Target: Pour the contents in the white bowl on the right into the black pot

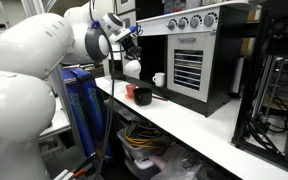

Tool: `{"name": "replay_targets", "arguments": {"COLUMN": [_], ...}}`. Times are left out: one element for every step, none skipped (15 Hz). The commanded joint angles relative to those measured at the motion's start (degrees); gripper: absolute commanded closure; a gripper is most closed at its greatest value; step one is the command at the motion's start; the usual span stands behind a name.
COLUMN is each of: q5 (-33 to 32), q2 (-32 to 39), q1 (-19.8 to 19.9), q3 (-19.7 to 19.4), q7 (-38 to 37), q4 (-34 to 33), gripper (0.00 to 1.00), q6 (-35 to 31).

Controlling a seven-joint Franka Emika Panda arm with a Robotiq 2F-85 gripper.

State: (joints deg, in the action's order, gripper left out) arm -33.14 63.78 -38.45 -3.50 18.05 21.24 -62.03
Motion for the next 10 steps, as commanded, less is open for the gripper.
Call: {"name": "replay_targets", "arguments": {"q5": [5.3, 6.9, 8.0, 9.5, 11.0, 12.4, 13.9, 15.4, 16.5, 17.7], "q2": [-2.6, -3.2, -3.4, -3.8, -4.2, -4.5, -4.8, -5.2, -5.5, -5.8], "q1": [0.7, 0.9, 0.9, 1.0, 1.2, 1.3, 1.4, 1.5, 1.5, 1.6], "q3": [-0.4, 0.0, 0.0, 0.4, 0.9, 1.3, 1.8, 2.2, 2.5, 3.0], "q7": [-1.3, -1.3, -1.5, -1.6, -1.5, -1.5, -1.5, -1.5, -1.5, -1.3], "q4": [1.4, 1.5, 1.5, 1.3, 1.1, 0.9, 0.8, 0.8, 0.9, 0.9], "gripper": [0.99, 0.99, 0.99, 0.99, 0.99, 0.99, 0.99, 0.99, 0.99, 0.99], "q6": [-2.5, -3.5, -3.8, -4.4, -5.1, -5.5, -5.7, -5.8, -5.7, -5.7]}}
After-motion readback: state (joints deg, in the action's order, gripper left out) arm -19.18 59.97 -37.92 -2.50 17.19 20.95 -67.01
